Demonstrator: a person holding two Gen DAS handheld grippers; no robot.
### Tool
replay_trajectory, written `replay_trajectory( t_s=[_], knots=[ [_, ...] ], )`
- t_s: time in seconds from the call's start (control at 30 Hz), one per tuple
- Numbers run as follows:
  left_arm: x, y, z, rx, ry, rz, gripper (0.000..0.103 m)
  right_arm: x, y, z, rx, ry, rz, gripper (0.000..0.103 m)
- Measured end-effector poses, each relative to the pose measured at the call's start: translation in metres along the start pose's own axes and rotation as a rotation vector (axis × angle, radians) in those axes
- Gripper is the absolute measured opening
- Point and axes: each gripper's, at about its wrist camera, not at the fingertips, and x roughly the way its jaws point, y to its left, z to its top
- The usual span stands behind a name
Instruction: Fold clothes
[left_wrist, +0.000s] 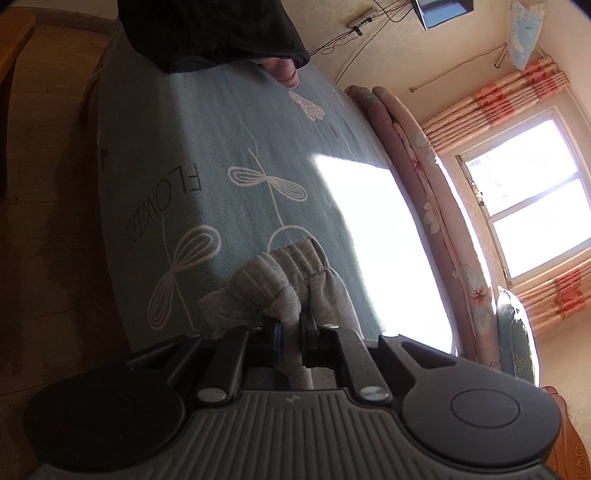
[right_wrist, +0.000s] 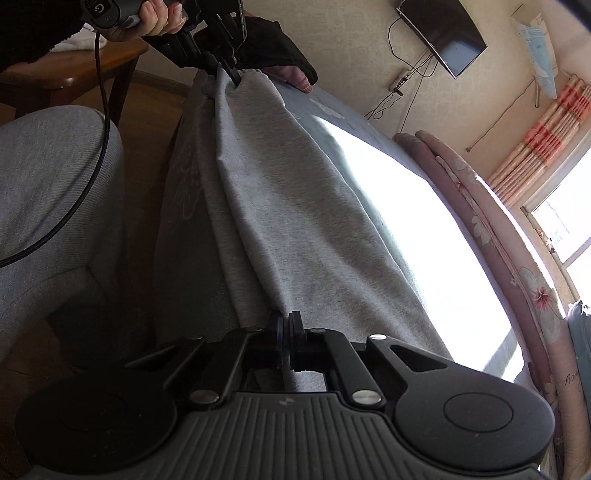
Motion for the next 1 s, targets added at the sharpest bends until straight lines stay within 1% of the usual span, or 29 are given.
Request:
replay_trajectory(
  t_s=[0.03,0.1,0.13,0.17,0.23,0.27,0.3,0.33,0.37,0.4,0.47,0.5,0.57,0.63,0.67,0.7,0.77,0.8,0.87,0.93,1.0],
  knots=[
    [0.003,0.002,0.001,0.000,0.024,0.020,0.010,-0.001,-0.002,0.000,0.011,0.005,0.020,0.004],
    [0.011,0.013,0.004,-0.048,0.095,0.051,0.010,-0.001,-0.006,0.000,0.031,0.020,0.067,0.007],
    [0.011,0.018,0.004,-0.071,0.110,0.042,0.010,-0.001,-0.006,0.000,0.035,0.025,0.084,0.009],
    [0.008,0.020,0.004,-0.077,0.112,0.024,0.011,-0.002,-0.006,0.000,0.041,0.023,0.094,0.014],
    [0.000,0.018,0.007,-0.067,0.125,-0.002,0.014,-0.008,-0.009,0.001,0.070,0.011,0.119,0.015],
    [-0.005,0.015,0.010,-0.056,0.129,-0.005,0.019,-0.012,-0.012,0.002,0.093,0.001,0.136,0.015],
    [-0.010,0.012,0.012,-0.044,0.132,-0.004,0.029,-0.016,-0.015,0.002,0.116,-0.010,0.153,0.017],
    [-0.018,0.007,0.015,-0.022,0.122,0.015,0.036,-0.019,-0.020,0.003,0.140,-0.021,0.167,0.018],
    [-0.026,0.001,0.019,0.009,0.102,0.037,0.048,-0.023,-0.025,0.005,0.164,-0.031,0.179,0.021],
    [-0.033,-0.004,0.024,0.042,0.079,0.057,0.057,-0.027,-0.030,0.005,0.190,-0.038,0.188,0.026],
    [-0.044,-0.013,0.035,0.088,0.049,0.090,0.063,-0.033,-0.040,0.003,0.234,-0.048,0.188,0.029],
    [-0.046,-0.015,0.042,0.099,0.040,0.104,0.062,-0.035,-0.046,0.003,0.256,-0.051,0.188,0.030],
    [-0.047,-0.022,0.055,0.127,0.025,0.106,0.062,-0.037,-0.057,0.003,0.303,-0.057,0.188,0.030],
    [-0.040,-0.030,0.067,0.187,0.021,0.089,0.062,-0.038,-0.067,0.003,0.350,-0.059,0.192,0.030],
    [-0.032,-0.036,0.071,0.222,0.022,0.094,0.062,-0.037,-0.071,0.003,0.369,-0.060,0.189,0.030],
    [-0.024,-0.041,0.074,0.257,0.027,0.104,0.060,-0.037,-0.076,0.003,0.386,-0.061,0.182,0.030],
    [-0.004,-0.052,0.077,0.309,0.064,0.140,0.060,-0.035,-0.084,0.004,0.410,-0.067,0.170,0.030],
    [0.002,-0.056,0.077,0.332,0.079,0.140,0.060,-0.034,-0.087,0.005,0.422,-0.070,0.165,0.030],
    [0.006,-0.059,0.073,0.348,0.092,0.097,0.060,-0.027,-0.102,0.013,0.437,-0.076,0.181,0.030],
    [0.004,-0.058,0.068,0.341,0.109,0.042,0.060,-0.020,-0.119,0.026,0.440,-0.090,0.219,0.030],
    [-0.005,-0.060,0.061,0.359,0.118,0.007,0.060,-0.008,-0.140,0.047,0.440,-0.107,0.275,0.030]
  ],
)
